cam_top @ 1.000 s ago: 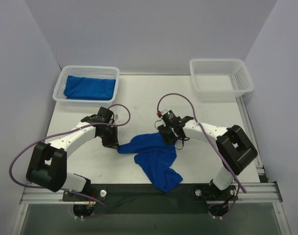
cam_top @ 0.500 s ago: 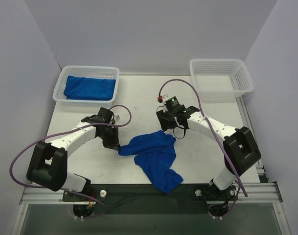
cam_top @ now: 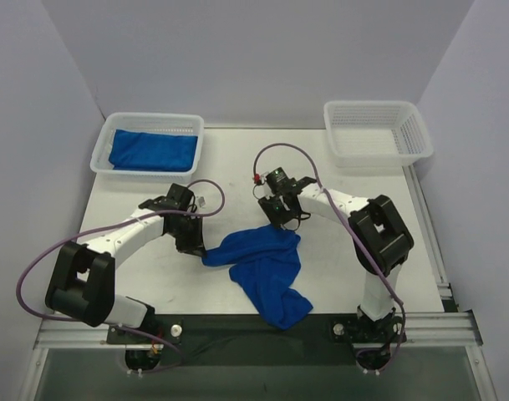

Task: Fold and stack the towels
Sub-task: Flatten out the crumpled towel

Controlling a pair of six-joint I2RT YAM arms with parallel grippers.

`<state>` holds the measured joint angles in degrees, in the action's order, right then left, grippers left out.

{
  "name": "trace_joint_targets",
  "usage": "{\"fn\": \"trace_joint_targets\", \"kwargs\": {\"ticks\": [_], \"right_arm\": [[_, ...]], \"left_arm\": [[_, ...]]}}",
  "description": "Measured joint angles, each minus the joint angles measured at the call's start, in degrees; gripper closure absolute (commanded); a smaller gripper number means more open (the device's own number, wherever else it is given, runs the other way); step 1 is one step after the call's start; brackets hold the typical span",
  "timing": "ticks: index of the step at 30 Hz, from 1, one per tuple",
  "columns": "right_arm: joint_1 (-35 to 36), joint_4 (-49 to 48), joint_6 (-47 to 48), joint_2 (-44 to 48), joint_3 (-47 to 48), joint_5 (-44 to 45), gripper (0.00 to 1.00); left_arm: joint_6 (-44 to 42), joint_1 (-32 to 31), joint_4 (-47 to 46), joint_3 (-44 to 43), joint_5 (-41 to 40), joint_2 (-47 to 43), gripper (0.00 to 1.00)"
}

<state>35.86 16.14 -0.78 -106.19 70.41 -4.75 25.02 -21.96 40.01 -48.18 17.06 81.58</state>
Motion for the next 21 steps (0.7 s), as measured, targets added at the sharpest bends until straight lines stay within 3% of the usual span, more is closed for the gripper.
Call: {"fn": "trace_joint_targets", "kwargs": {"ticks": [19,21], "right_arm": [[2.1,0.8,1.3,-5.2,3.2,1.4,0.63],[2.1,0.8,1.2,-5.3,3.2,1.4,0.67]], "left_arm": [[0.0,0.0,0.0,1.3,0.3,-0.2,1.00],[0.0,0.0,0.0,1.6,0.3,-0.5,1.00]]}}
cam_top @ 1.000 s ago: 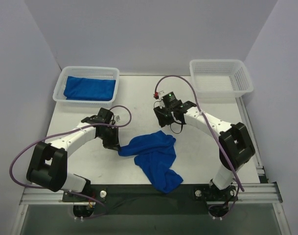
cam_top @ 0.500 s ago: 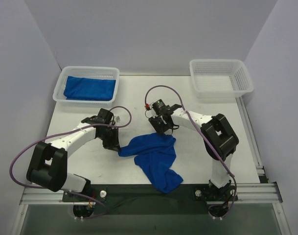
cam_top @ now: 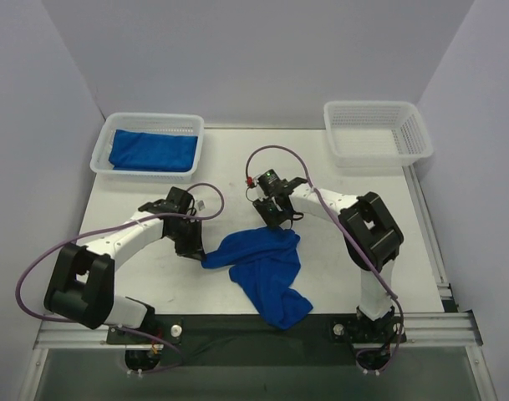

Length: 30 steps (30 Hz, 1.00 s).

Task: Fold and stack the towels
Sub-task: Flatten out the crumpled towel

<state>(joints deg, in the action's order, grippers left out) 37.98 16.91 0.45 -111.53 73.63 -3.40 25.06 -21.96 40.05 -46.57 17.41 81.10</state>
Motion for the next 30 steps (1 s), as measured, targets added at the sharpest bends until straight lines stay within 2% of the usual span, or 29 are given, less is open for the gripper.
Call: {"fn": "trace_joint_targets", "kwargs": {"ticks": [2,6,13,17,22,30], "right_arm": [[0.0,-0.1,-0.1,0.0,0.0,0.0,0.74],[0.4,-0.2,-0.2,-0.1,0.0,0.0,1.00],[0.5,0.0,-0.2,0.2,0.0,0.5,1.00],[-0.5,1.5,-0.2,2.7,0.0,2.7,1.00],[-4.6,3.8,-0.2,12.2,4.9,7.2,1.00],[-8.4,3.2,1.9,26.0,22.4,12.7,1.00]], "left_arm": [[0.0,0.0,0.0,0.2,0.0,-0.3,1.00],[0.0,0.0,0.0,0.2,0.0,-0.8,1.00],[-0.5,0.0,0.2,-0.3,-1.5,-1.4,1.00],[-2.5,0.0,1.6,-5.4,-5.2,-2.6,1.00],[-6.4,0.0,1.8,-20.0,-10.4,-2.9,1.00],[-13.4,-0.1,0.2,-46.0,-15.5,-2.3,1.00]]}}
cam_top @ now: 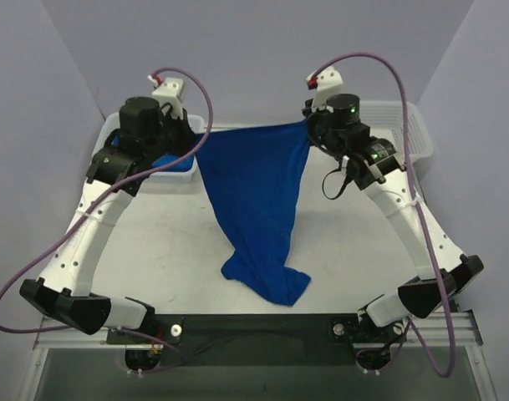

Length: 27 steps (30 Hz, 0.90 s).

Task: Fold and stack the towels
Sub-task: Flatten out the crumpled towel

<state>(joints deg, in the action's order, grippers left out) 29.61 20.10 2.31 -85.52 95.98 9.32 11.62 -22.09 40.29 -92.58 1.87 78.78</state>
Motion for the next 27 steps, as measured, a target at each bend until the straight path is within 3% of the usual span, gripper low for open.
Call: {"fn": "trace_joint_targets", "kwargs": {"ticks": [8,13,19,27], "right_arm": [[1.1,-0.3,4.9,1.5,15.5,-0.1,1.00],[1.7,-2.6,6.9,3.7,19.1,-2.9,1.00],[2.1,-4.0,8.7,9.8,18.9,-8.3,1.00],[2.4,-4.1,10.4,19.6,18.2,-15.7,1.00]], "left_arm": [[-5.9,-0.8,-2.0,-23.3,-1.6,1.1,1.00],[-8.6,-1.2,-2.0,-32.7,-0.8,2.1,1.00],[-10.6,-1.5,-2.3,-35.1,2.4,0.0,1.00],[-11.9,-1.4,-4.7,-31.9,7.8,-11.2,1.00]]}}
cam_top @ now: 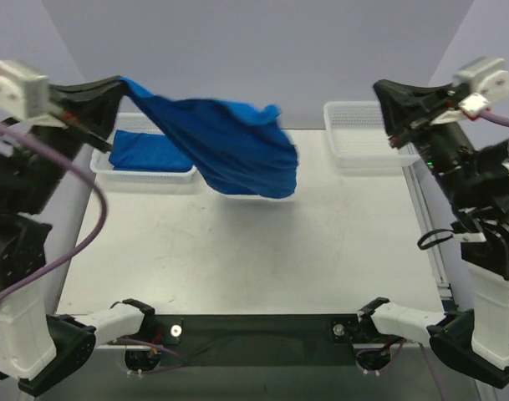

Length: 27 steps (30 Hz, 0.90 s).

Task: Fold and stack the towels
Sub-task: Flatten out the crumpled towel

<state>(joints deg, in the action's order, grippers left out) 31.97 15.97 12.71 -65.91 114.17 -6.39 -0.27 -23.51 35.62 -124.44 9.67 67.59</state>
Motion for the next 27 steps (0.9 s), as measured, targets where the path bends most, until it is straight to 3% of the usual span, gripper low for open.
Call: {"fn": "trace_joint_targets", "kwargs": {"ticks": [7,10,13,14,19,21,27], "right_arm": [[-1.9,-0.5,0.7,6.1,3.2,2.4,1.00],[-1.9,-1.2,-0.5,6.2,4.4,1.9,1.00],[-1.9,-2.6,-3.0,6.5,-1.4,1.5,0.83],[-1.9,-3.2,-4.4,6.7,-5.0,1.2,0.71],[-1.9,-2.1,-12.3,4.3,-26.3,-0.5,0.41],[-1.9,-1.5,-15.0,2.2,-34.0,-0.7,0.36],[-1.9,1.7,-21.9,4.7,-53.1,-0.2,0.27]], "left_arm": [[-0.9,1.6,-4.1,-7.3,-3.2,-5.9,1.00],[-0.8,1.6,-7.3,-6.1,-3.4,-7.6,1.00],[0.3,1.7,-9.0,0.9,-3.3,-8.6,1.00],[0.9,1.8,-9.2,3.9,-2.8,-8.6,1.00],[5.4,0.8,-7.6,16.6,1.5,-3.6,1.00],[6.4,-1.8,-7.6,20.8,1.4,-1.6,1.00],[9.1,-17.9,-8.4,35.1,-1.6,3.0,1.00]]}}
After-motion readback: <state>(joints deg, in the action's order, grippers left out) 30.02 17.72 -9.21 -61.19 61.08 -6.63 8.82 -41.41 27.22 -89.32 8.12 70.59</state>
